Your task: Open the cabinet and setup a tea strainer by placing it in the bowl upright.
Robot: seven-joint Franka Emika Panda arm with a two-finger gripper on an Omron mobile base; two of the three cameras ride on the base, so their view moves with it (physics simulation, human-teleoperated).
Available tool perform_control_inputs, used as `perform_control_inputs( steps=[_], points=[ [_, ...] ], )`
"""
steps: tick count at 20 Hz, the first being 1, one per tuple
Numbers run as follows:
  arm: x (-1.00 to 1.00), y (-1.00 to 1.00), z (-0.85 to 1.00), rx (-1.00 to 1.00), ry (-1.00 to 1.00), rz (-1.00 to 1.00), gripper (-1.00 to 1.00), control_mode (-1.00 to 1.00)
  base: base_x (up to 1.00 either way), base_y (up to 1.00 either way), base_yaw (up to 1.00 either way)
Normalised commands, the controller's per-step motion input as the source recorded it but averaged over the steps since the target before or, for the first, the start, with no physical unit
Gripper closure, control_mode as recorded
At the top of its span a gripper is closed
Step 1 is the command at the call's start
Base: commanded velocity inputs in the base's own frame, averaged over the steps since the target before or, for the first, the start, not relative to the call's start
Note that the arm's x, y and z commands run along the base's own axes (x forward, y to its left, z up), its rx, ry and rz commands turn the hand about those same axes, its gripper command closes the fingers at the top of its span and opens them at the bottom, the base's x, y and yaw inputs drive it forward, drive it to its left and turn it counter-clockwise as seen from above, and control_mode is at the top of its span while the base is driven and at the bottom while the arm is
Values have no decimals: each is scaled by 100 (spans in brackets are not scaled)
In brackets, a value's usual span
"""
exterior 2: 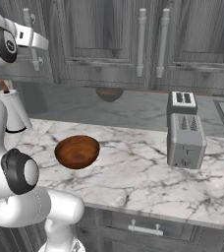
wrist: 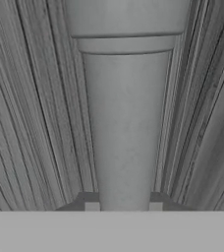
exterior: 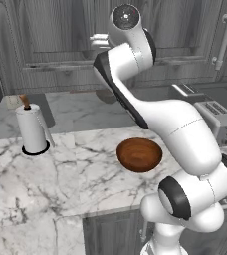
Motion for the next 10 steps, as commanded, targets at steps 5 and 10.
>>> perform_control_inputs(
  steps=[5, 10],
  points=[
    [-8, 3, 0, 0, 0, 0, 100, -100, 0, 0, 0],
    [-47, 26, 0, 0, 0, 0, 100, -100, 0, 0, 0]
  ],
)
